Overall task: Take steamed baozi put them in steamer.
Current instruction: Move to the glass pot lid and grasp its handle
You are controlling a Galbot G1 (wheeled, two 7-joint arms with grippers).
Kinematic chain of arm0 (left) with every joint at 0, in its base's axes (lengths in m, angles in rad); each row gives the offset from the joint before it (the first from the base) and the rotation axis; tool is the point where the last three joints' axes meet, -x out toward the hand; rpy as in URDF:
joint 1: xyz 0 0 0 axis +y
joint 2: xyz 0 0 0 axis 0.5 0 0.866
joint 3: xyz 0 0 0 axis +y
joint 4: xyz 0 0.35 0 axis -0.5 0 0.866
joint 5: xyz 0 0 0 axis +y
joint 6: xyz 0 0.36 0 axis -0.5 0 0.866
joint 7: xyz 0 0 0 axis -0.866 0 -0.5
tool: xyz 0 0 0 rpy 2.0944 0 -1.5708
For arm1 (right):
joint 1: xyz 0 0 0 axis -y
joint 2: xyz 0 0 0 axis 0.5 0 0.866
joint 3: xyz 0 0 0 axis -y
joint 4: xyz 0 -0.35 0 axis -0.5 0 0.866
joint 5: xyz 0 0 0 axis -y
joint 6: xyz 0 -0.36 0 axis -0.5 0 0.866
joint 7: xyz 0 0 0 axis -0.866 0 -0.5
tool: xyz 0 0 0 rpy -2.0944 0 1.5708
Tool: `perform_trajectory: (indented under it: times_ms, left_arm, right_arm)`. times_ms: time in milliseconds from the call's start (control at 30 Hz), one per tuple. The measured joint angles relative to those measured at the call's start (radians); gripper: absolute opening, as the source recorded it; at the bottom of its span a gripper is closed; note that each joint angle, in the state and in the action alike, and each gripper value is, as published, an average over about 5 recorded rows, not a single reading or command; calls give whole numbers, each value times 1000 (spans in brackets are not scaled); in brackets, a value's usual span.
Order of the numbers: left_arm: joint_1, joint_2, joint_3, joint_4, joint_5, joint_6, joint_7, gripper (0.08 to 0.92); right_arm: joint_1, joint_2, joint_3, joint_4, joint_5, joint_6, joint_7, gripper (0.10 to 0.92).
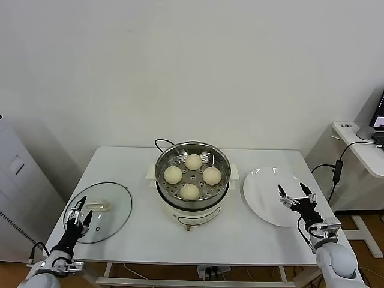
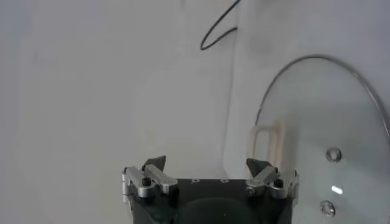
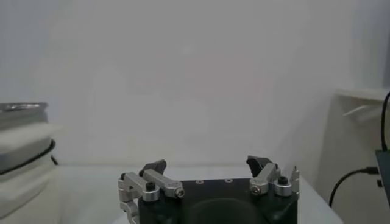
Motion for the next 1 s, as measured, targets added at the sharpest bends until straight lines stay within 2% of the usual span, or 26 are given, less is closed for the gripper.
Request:
perform_trajectory:
  times_ms: [433,900,1000]
  left_arm:
    - [-106,-14,-2,136,129,-49,-40,823]
    - [-197,-32,9,217,171,-65,-54,822]
    - [-207,-38,11,226,175,-69,-56,784]
  right_arm:
    - [-9,10,7,-16,-27,8,-21,823]
    - [-10,11,15,-28,-33,10,-29,823]
    - [-11,9,18,-28,-33,9,-29,823]
